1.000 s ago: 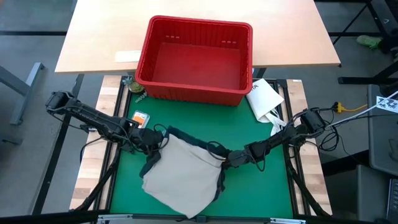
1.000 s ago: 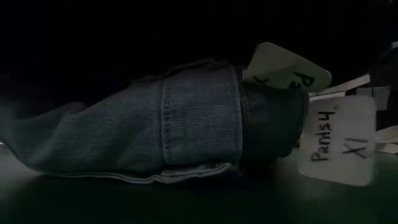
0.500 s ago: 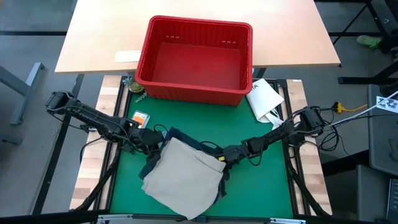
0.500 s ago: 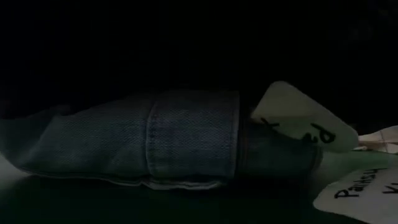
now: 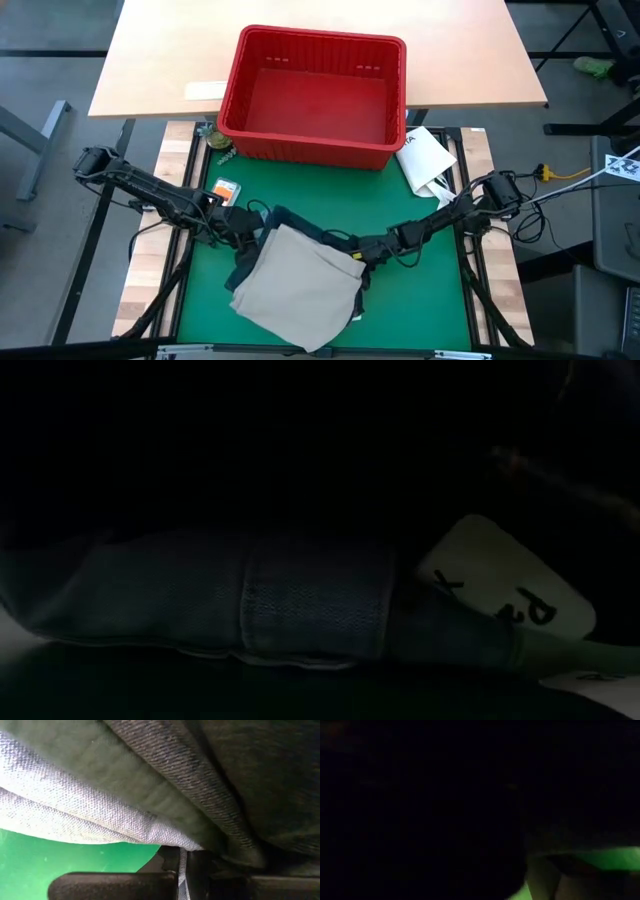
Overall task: Fold Laundry from Bin
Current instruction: Put the stacked of clothes into red bin
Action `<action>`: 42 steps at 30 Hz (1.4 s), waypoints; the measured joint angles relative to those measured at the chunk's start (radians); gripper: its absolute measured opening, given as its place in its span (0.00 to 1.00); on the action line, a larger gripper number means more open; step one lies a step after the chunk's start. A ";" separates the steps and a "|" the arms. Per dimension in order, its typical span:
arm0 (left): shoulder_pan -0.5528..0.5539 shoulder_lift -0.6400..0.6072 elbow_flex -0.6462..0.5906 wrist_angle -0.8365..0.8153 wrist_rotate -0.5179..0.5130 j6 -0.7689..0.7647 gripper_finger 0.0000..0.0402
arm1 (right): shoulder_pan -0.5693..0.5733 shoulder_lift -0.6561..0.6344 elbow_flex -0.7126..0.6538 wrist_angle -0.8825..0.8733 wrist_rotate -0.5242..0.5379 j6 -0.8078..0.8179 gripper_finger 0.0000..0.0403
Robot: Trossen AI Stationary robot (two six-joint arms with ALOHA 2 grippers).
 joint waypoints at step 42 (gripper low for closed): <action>0.174 -0.445 0.006 -0.379 0.016 0.057 0.34 | -0.001 0.003 -0.003 0.017 0.084 -0.006 0.40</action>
